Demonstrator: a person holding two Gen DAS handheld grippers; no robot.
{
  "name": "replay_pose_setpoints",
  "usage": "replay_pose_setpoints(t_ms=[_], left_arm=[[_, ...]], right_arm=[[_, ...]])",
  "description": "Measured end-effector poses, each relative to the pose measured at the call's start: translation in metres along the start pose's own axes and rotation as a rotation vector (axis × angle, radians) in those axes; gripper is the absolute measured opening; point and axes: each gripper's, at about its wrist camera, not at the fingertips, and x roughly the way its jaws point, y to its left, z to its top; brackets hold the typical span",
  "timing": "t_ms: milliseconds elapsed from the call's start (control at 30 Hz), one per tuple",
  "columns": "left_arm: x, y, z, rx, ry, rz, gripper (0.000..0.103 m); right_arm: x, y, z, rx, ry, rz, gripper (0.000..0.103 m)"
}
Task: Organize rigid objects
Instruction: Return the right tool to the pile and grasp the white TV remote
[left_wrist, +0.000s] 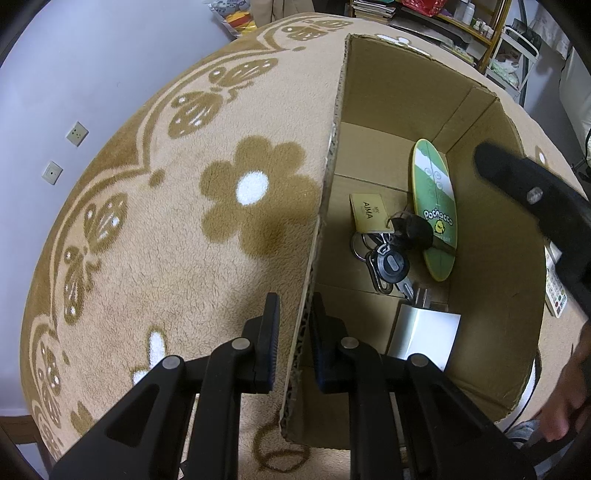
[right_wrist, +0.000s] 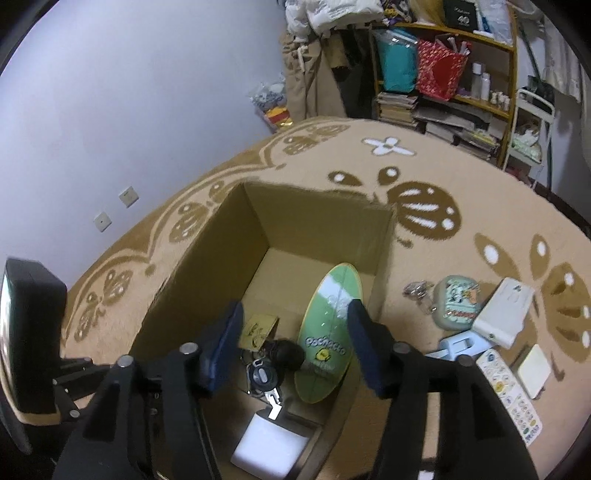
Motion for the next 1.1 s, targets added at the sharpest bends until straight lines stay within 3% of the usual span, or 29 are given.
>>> replay_pose_setpoints(t_ms=[100,200,433,800,1100], left_arm=[[0.000,0.001,0.000,-0.002,0.001,-0.004,0.016],[0.000,0.001,0.001,-0.002,0.001,-0.003,0.016],[0.000,0.000,0.001,0.002,0.002,0.003,0.016],[0.000,-0.001,0.001,0.006,0.003,0.007,0.016],[0.002,0.001,0.002,0.006,0.007,0.000,0.016]], right_arm=[[-0.011,-0.002,0.005,0.011,-0.043,-0.020,0.089],[-0.018,-0.005,0.009,-0.017,-0.065,-0.069,0.096],[-0.025,-0.031,0.008,-0.016,-0.056,-0.178,0.100],[-0.031,-0.096,-0.013,0.106,-0.020,-0.253,0.100],[-0.030,-0.157,-0.035,0.219,0.093,-0.278,0.100]])
